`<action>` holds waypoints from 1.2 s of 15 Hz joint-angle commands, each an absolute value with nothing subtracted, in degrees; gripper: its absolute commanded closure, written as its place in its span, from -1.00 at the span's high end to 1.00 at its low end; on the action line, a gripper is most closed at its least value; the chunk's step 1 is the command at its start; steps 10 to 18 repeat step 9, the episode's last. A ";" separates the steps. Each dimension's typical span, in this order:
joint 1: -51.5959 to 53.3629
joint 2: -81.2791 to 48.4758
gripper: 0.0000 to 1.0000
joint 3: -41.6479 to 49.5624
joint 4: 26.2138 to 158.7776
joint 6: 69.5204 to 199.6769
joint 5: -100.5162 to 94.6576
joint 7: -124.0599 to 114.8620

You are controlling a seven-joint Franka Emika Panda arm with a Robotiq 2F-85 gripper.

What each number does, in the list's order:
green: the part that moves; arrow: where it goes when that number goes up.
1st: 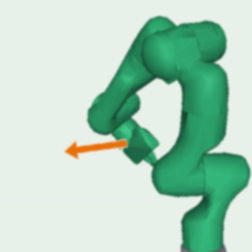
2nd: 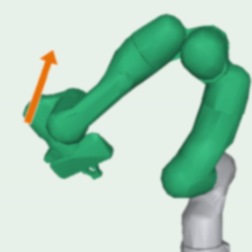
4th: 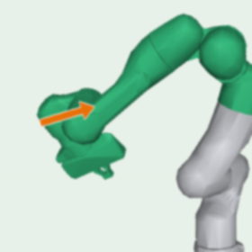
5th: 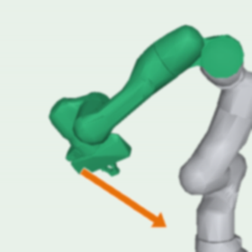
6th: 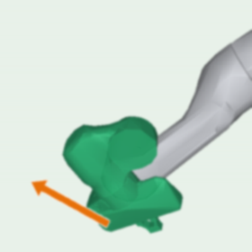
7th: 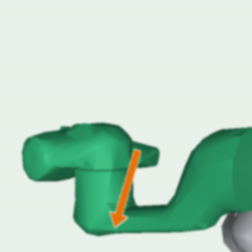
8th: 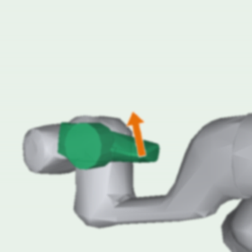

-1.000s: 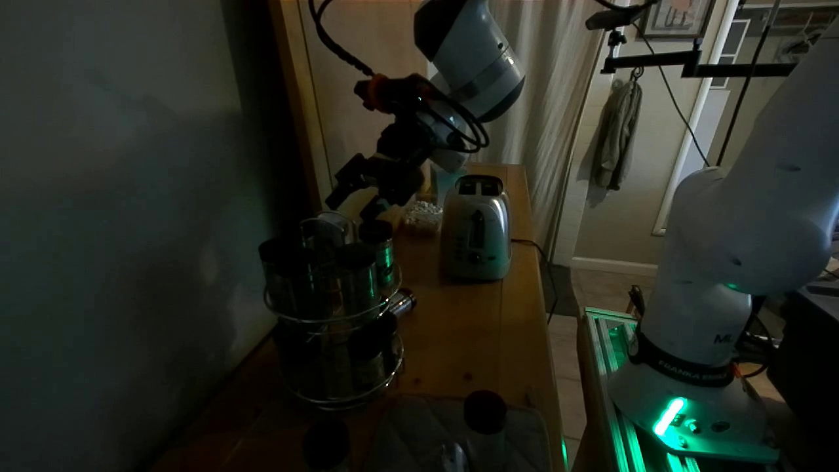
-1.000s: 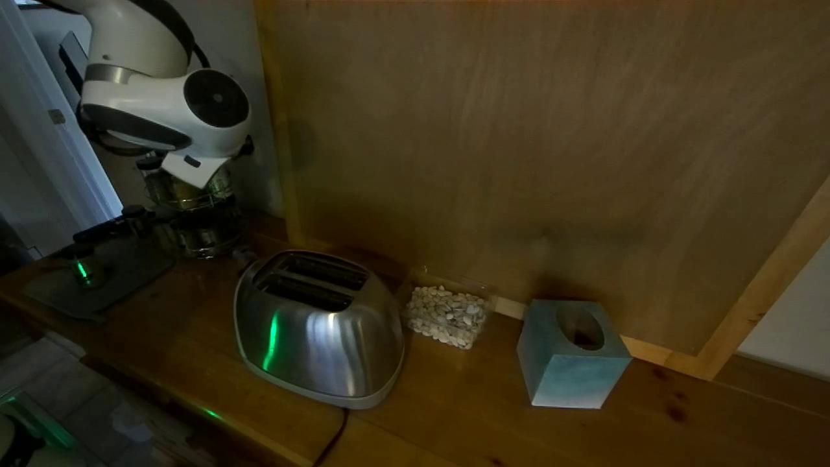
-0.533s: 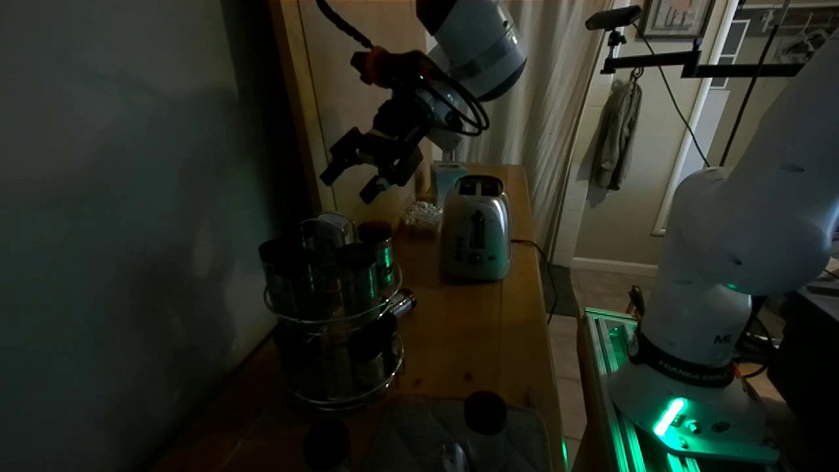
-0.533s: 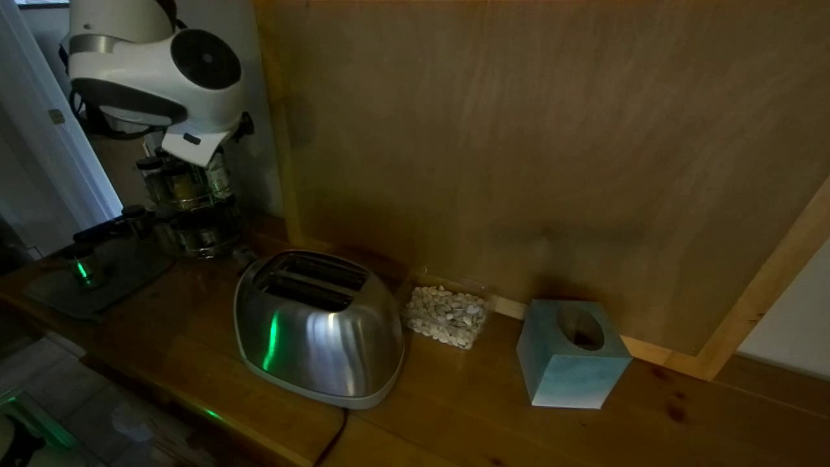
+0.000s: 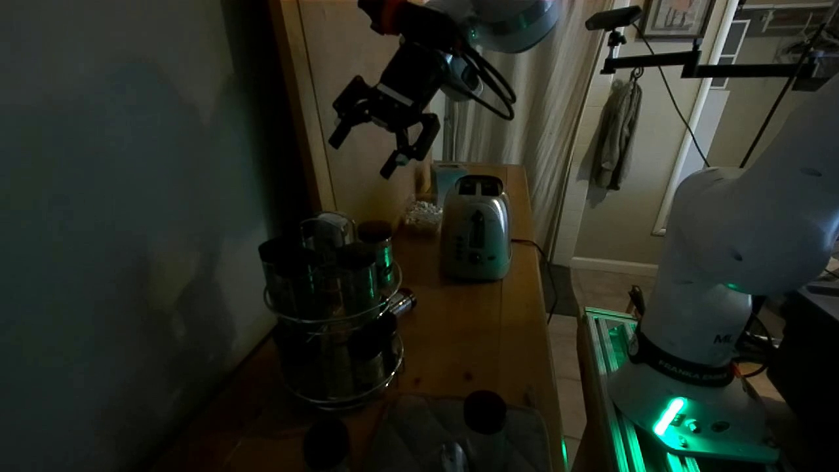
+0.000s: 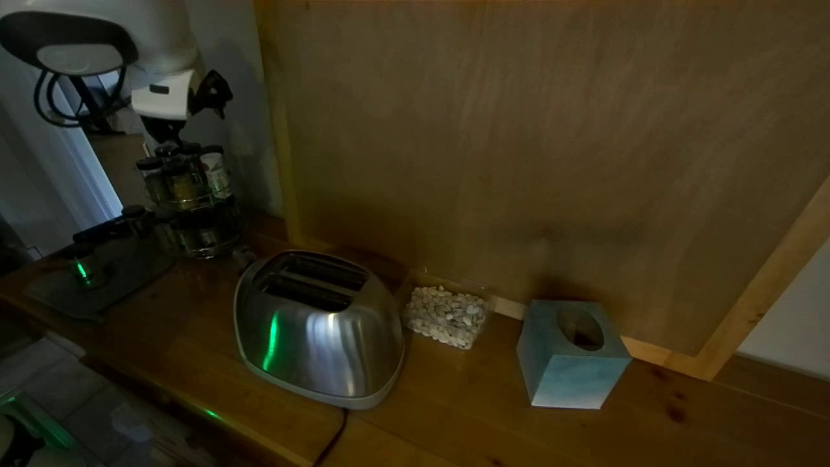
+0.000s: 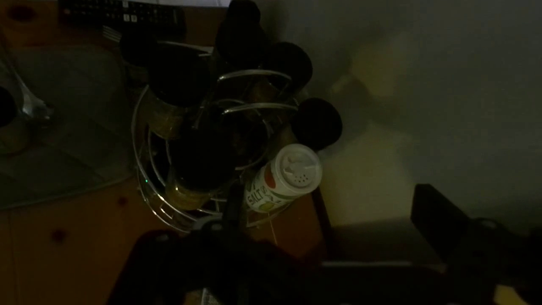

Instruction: Remove the white container from the bottom right of the seasoning rack and put it on the top of the seasoning rack

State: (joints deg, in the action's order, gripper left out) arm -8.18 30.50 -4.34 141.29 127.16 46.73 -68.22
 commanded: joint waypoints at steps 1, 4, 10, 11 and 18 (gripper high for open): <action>-7.57 34.56 1.00 -5.70 141.79 127.55 41.34 -68.99; -6.55 33.84 1.00 -4.98 141.27 127.34 41.26 -68.07; -6.20 35.32 1.00 -5.07 141.38 126.62 40.41 -67.08; -6.20 35.32 1.00 -5.07 141.38 126.62 40.41 -67.08; -6.20 35.32 1.00 -5.07 141.38 126.62 40.41 -67.08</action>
